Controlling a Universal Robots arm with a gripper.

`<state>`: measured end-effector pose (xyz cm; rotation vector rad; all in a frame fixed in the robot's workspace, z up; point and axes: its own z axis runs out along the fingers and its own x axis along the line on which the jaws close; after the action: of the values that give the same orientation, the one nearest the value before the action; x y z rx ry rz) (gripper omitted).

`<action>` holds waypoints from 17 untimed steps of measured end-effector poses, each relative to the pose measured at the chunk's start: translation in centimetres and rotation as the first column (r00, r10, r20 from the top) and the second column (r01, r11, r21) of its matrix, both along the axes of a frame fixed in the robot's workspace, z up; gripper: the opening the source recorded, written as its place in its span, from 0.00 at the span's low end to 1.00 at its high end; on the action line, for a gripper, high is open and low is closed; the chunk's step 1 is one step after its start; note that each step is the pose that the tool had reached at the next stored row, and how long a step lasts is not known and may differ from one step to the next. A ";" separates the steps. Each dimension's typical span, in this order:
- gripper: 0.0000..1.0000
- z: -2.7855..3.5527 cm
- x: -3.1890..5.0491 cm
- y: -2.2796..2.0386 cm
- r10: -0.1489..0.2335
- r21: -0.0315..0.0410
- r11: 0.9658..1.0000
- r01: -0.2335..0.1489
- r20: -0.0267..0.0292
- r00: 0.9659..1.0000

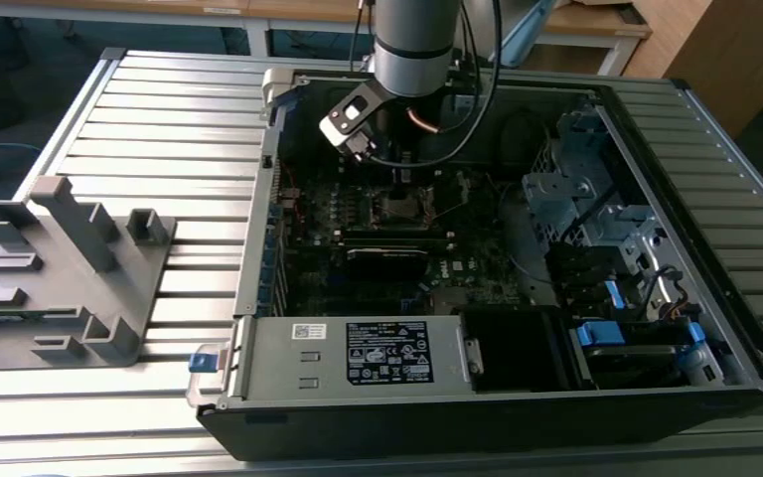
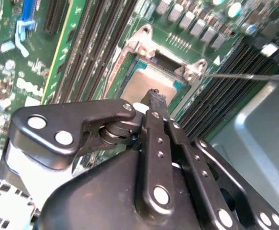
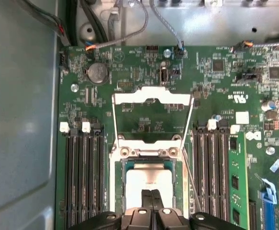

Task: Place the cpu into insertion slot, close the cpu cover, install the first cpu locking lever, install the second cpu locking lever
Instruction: 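Place the cpu into insertion slot, then close the cpu cover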

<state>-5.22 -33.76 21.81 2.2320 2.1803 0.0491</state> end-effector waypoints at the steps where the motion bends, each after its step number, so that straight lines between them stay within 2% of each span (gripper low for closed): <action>1: 0.11 0.00 0.02 0.00 0.000 0.000 1.000 0.000 -0.010 1.000; 4: 0.11 0.01 0.01 0.00 0.000 0.000 1.000 0.000 -0.012 1.000; 8: 0.11 -0.01 0.53 0.00 0.000 0.000 1.000 0.000 -0.012 1.000; 17: 0.11 -0.12 0.73 0.00 0.000 0.000 1.000 0.000 -0.012 1.000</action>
<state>-4.49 -33.76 21.69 2.2383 2.1861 0.0356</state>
